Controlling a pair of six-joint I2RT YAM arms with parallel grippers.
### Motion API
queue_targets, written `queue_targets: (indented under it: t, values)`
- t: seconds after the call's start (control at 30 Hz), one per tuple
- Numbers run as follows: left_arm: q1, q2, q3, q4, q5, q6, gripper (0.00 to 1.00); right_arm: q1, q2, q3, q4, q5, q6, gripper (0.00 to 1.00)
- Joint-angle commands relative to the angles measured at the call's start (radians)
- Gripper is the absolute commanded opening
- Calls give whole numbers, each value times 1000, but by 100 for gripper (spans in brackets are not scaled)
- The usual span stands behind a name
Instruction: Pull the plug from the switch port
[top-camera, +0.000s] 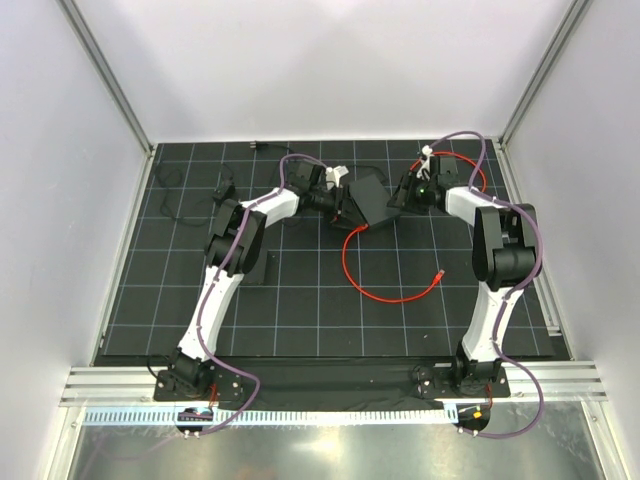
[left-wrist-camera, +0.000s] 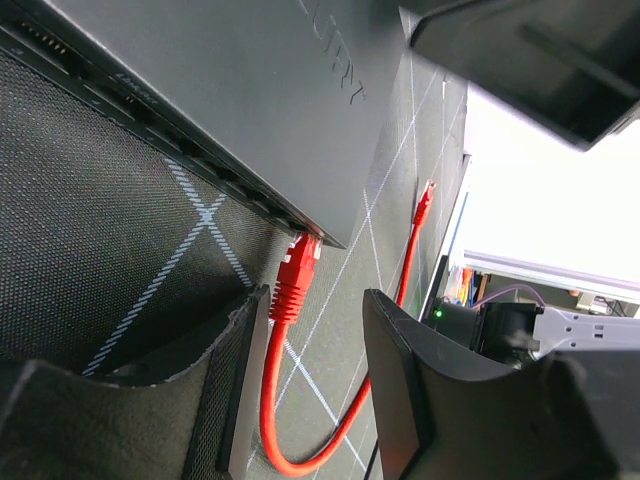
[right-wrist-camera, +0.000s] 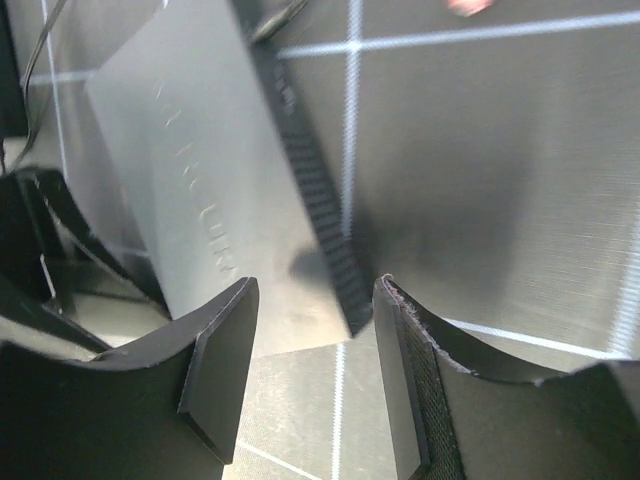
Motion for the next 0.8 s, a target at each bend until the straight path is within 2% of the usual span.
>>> queue_targets:
  t: [0.0, 0.13, 0.33, 0.47, 0.6, 0.77]
  values:
    - [-13, 42, -35, -44, -112, 44, 49, 7, 21, 20, 40, -85, -10, 54]
    - [-13, 52, -24, -58, -131, 32, 41, 7, 46, 26, 34, -111, 0, 50]
    - [-21, 51, -10, -79, -172, 32, 36, 7, 55, 7, 67, -137, 40, 45]
    - [-30, 65, 16, -90, -188, 18, 36, 10, 53, -8, 86, -158, 59, 43]
    - [-28, 43, -12, -72, -247, 6, 41, 13, 53, -8, 80, -148, 59, 42]
    - [-31, 40, -12, -73, -252, 15, 36, 16, 53, -6, 78, -137, 60, 42]
